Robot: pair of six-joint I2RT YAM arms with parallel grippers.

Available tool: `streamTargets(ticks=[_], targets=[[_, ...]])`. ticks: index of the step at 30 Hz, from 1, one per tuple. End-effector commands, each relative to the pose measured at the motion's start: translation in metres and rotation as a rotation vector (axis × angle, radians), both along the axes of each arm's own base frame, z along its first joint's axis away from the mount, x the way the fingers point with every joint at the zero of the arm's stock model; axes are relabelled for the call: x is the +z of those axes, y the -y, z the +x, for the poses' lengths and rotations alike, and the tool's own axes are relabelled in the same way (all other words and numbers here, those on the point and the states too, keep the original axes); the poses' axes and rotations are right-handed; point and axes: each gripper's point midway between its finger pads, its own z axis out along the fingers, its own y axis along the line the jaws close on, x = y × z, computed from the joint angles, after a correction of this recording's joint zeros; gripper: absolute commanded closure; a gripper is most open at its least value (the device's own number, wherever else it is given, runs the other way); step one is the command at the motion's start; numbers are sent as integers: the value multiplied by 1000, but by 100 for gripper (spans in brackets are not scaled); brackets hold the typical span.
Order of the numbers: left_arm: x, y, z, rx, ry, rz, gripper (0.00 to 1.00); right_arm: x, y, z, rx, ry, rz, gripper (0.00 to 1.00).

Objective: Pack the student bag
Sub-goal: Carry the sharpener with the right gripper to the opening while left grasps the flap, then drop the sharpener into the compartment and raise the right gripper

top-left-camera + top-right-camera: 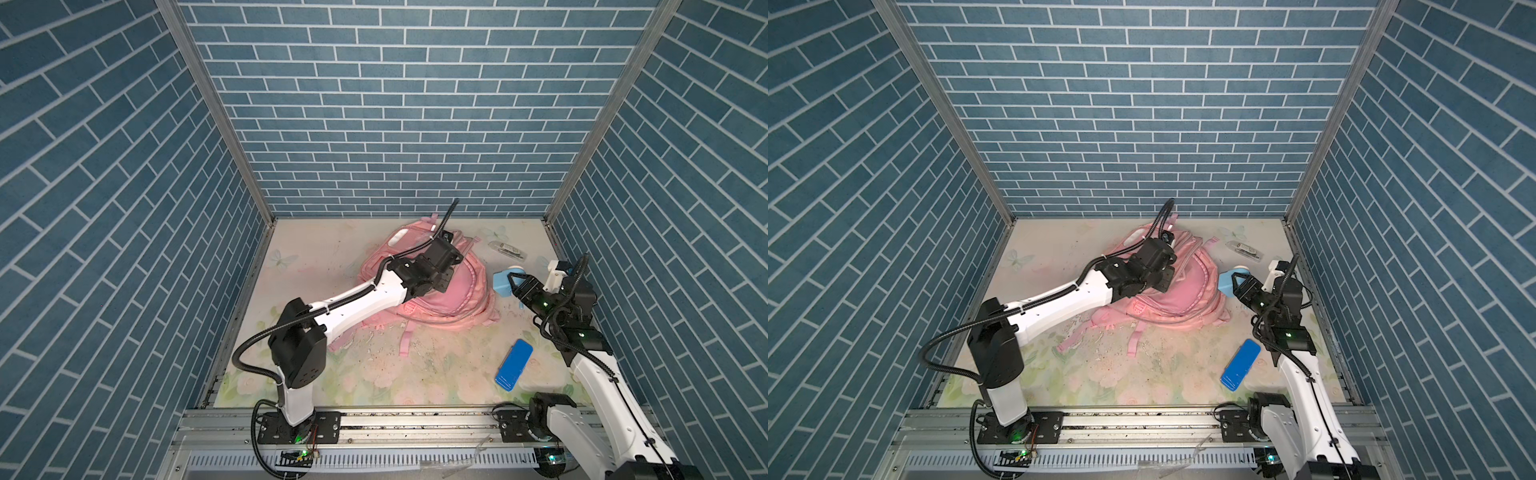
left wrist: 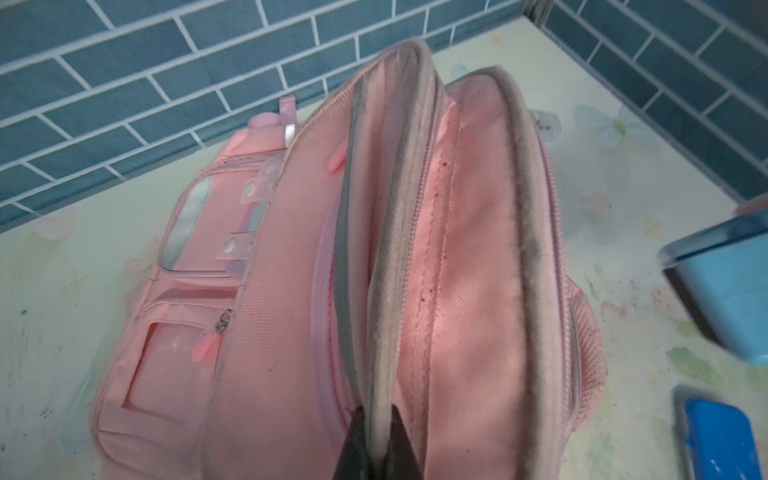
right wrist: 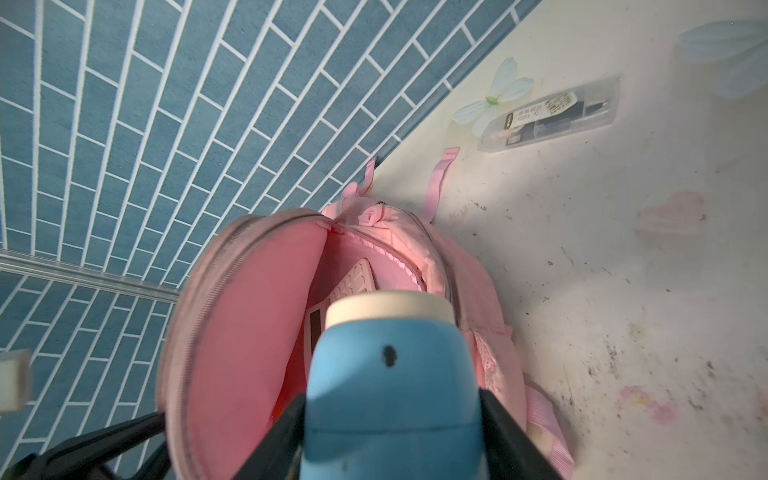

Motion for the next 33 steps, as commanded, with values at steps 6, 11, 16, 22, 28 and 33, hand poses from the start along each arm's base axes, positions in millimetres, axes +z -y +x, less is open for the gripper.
streamTargets(ticks=[6,11,16,22,28,33], targets=[[36,9,2,-5,46,-219,100,-19,-67,39,167,-18,60,78],[39,10,-1,-15,41,-254,100,-50,-95,54,215,-86,32,78],[39,15,-2,-30,24,-289,100,-72,-139,65,318,-144,66,79],[43,19,-5,-34,13,-331,100,-96,-193,72,455,-241,87,75],[47,16,-7,-19,8,-363,100,-104,-225,84,556,-240,95,52],[49,7,-5,9,-7,-430,100,-83,-210,88,495,-195,34,24]])
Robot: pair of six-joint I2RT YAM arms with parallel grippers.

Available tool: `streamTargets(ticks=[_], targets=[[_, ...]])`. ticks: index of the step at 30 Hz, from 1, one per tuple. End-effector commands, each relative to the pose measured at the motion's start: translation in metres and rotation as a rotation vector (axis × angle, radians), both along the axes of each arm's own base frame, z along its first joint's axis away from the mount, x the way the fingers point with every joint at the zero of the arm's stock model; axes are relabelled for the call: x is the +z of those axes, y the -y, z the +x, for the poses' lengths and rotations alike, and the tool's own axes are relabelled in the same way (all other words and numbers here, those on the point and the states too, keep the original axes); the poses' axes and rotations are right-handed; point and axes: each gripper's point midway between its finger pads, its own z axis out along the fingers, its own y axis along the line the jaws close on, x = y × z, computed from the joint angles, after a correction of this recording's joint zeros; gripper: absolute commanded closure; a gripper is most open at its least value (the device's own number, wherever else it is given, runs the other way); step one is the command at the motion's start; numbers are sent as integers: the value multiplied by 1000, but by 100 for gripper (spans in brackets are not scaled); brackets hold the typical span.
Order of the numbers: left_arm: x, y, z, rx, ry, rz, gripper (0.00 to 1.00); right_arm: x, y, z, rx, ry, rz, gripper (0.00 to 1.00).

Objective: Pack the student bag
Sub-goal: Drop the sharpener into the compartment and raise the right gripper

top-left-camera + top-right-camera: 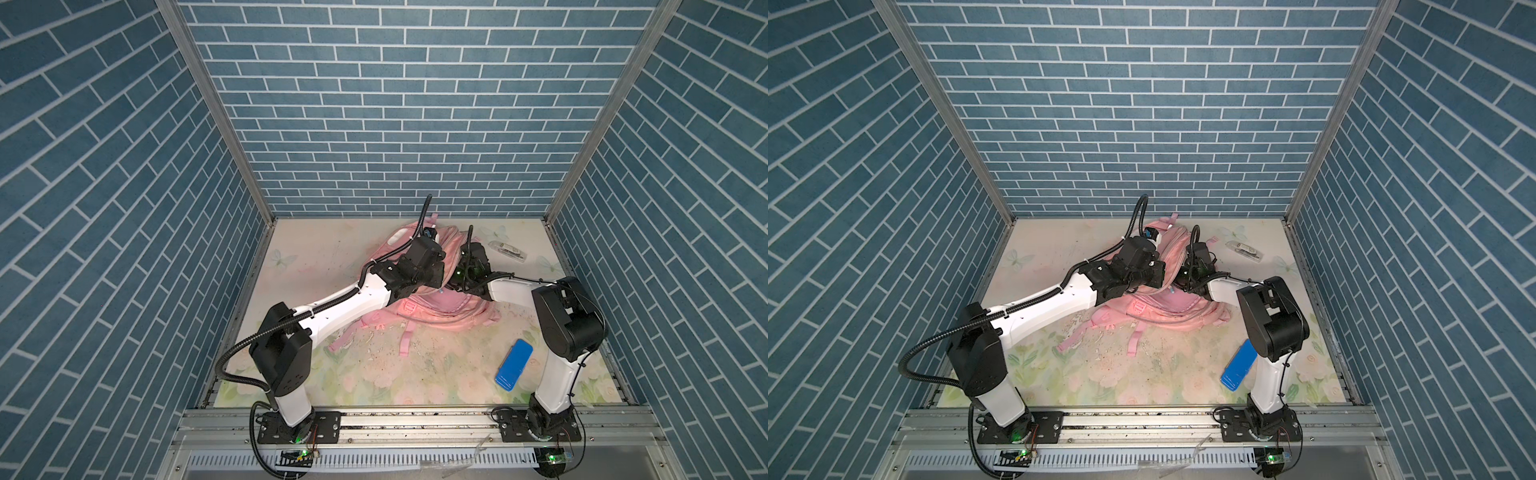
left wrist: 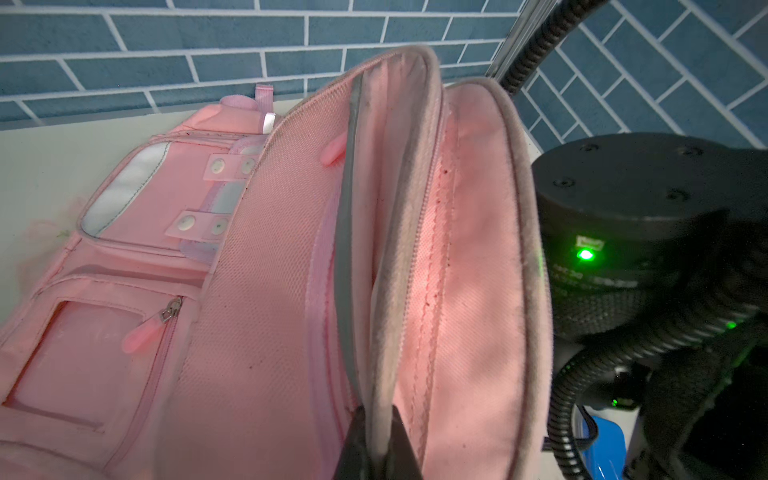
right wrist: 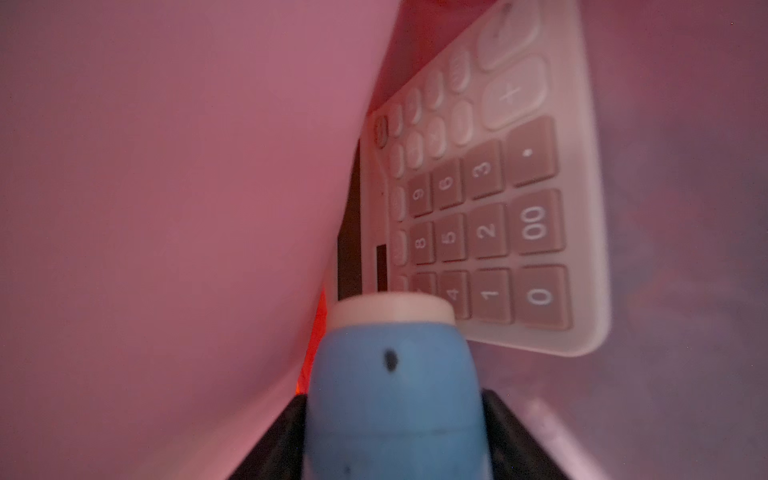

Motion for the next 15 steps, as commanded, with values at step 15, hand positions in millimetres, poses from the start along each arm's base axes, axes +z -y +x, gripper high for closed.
streamTargets(ticks=[15], targets=[[61,-11,-6,59,66,-255,100,71,89,-30,-166,113,-155,13]])
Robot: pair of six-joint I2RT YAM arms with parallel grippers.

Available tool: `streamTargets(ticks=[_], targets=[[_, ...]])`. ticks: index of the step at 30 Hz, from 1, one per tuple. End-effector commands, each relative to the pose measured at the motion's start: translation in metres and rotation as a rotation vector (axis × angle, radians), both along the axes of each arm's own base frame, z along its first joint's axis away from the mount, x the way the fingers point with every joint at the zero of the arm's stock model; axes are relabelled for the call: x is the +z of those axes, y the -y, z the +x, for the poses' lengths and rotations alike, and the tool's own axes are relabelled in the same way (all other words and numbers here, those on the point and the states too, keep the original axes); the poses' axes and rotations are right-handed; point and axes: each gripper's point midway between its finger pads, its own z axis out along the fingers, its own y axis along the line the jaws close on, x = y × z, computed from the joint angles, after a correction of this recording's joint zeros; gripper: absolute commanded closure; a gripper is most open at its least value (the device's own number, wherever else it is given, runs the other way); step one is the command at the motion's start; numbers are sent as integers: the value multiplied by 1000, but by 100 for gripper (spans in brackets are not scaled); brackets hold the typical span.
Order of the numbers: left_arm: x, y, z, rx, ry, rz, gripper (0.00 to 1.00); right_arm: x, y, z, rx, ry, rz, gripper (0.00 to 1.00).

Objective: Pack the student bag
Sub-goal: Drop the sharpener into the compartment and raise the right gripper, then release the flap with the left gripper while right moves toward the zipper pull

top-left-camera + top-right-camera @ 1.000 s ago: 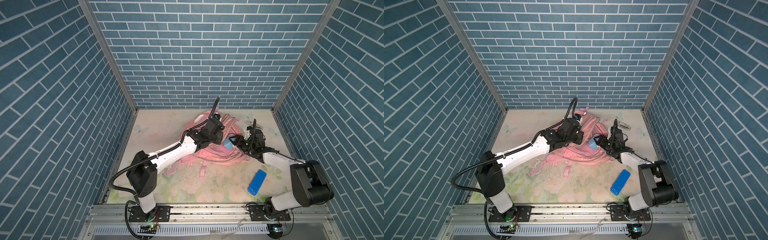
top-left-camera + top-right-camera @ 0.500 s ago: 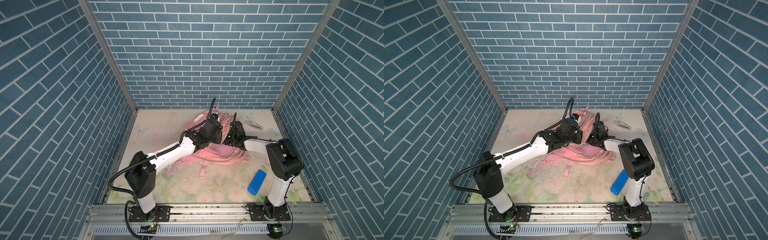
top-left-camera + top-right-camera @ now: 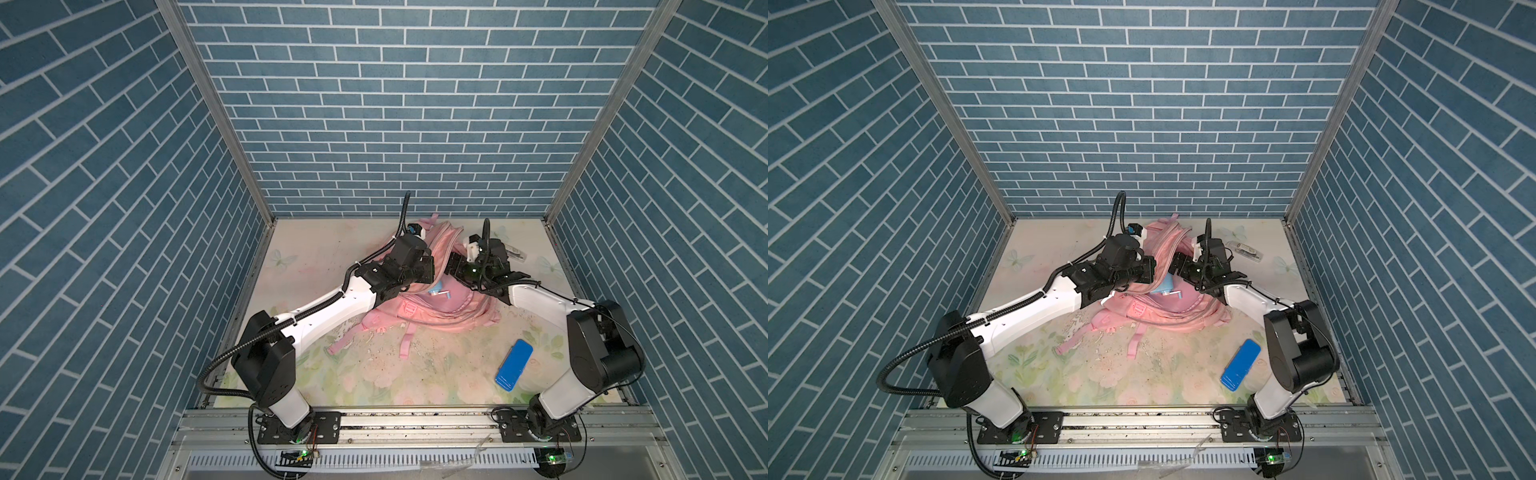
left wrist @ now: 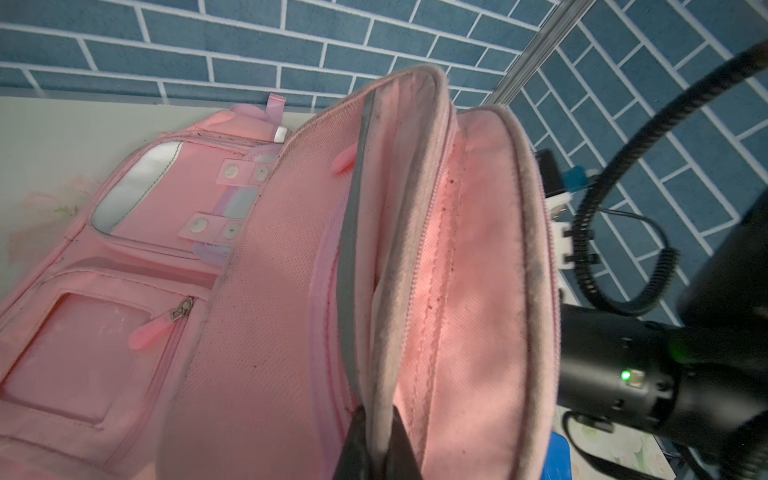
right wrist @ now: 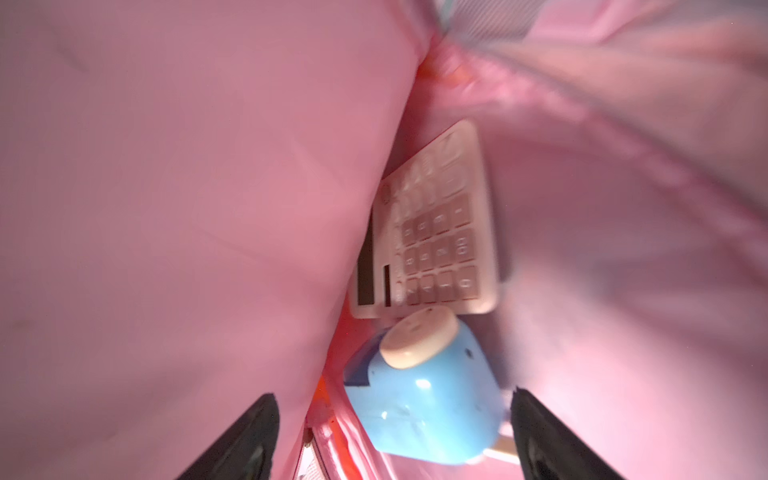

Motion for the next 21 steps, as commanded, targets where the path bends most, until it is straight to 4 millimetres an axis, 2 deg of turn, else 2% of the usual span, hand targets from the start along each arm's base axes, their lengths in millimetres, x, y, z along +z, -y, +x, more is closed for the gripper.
streamTargets(ticks=[1,7,9,10,12,15,18,21], targets=[[43,13,-4,6,92,-131,100,10,38,-14,-65,27,-109,13],[24,49,-17,-95,94,-61,100,14,101,-42,-192,24,-193,16],[19,52,-20,-157,108,5,68,8,110,-54,-205,2,-193,17],[18,50,-20,-183,122,55,59,5,112,-61,-205,-7,-193,18],[21,37,-19,-209,164,158,48,-4,110,-74,-192,-46,-172,20],[18,5,-15,-265,212,305,39,-24,103,-91,-164,-123,-139,25],[6,-32,-15,-346,245,422,32,-45,96,-104,-142,-183,-137,26],[-20,-72,-18,-423,285,558,31,-56,87,-110,-111,-213,-144,28]])
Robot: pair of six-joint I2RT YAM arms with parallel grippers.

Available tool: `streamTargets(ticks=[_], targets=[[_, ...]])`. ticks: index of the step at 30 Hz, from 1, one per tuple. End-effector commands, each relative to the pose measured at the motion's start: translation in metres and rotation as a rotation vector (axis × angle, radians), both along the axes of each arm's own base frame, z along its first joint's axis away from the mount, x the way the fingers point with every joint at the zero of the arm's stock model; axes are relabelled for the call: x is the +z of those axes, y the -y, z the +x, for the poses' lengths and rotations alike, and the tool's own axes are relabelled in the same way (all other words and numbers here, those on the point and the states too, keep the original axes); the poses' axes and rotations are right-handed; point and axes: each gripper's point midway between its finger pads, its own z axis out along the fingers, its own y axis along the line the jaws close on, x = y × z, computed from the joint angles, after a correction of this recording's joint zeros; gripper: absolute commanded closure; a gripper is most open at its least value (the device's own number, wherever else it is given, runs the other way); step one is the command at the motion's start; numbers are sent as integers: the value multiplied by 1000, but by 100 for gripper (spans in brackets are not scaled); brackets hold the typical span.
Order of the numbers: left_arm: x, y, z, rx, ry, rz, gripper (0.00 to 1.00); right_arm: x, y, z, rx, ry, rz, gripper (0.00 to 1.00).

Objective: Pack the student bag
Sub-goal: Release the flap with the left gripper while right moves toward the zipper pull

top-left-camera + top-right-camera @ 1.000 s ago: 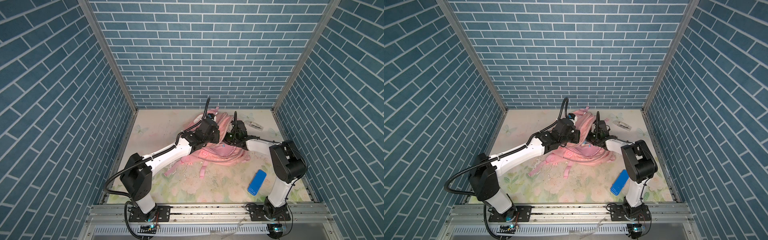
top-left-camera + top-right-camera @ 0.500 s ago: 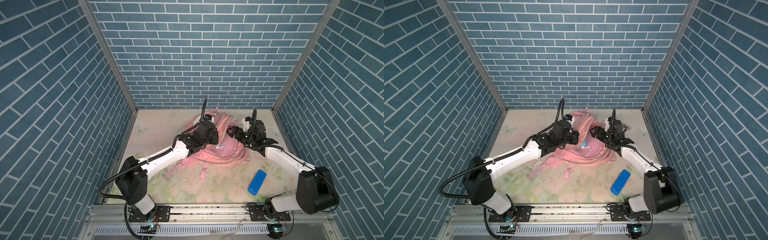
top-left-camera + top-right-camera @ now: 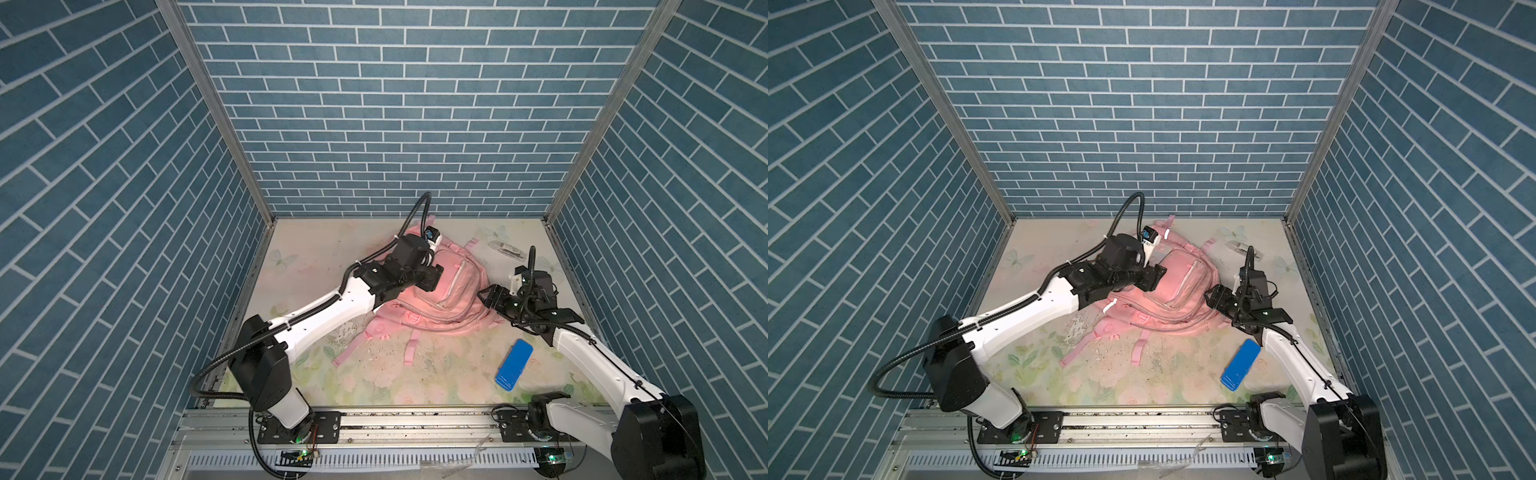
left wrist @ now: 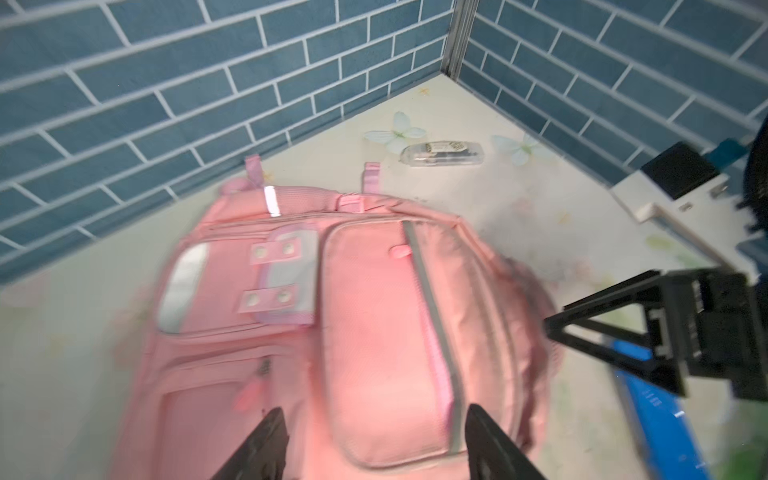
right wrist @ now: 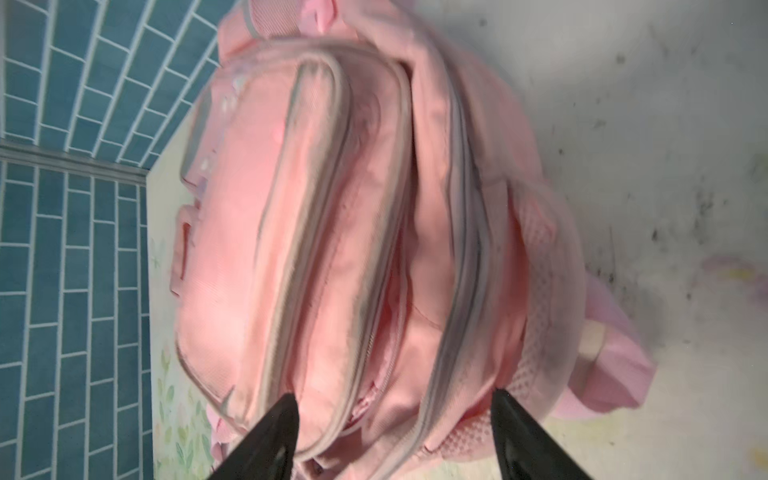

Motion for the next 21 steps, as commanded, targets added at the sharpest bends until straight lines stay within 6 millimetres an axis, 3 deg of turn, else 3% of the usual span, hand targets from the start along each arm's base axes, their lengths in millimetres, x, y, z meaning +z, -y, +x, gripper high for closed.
streamTargets(ticks=[1,4,9,21], targets=[[-40,-40,-17,-192,64,257,31,-9,-12,-8,29,-53,21,28],[-66,-58,-36,-334,168,392,32,-21,-17,-10,53,-94,13,31],[-101,-72,-45,-479,248,528,32,-36,-15,-9,59,-135,-18,33],[-157,-80,2,-463,334,696,33,-45,-17,0,65,-168,-36,35]])
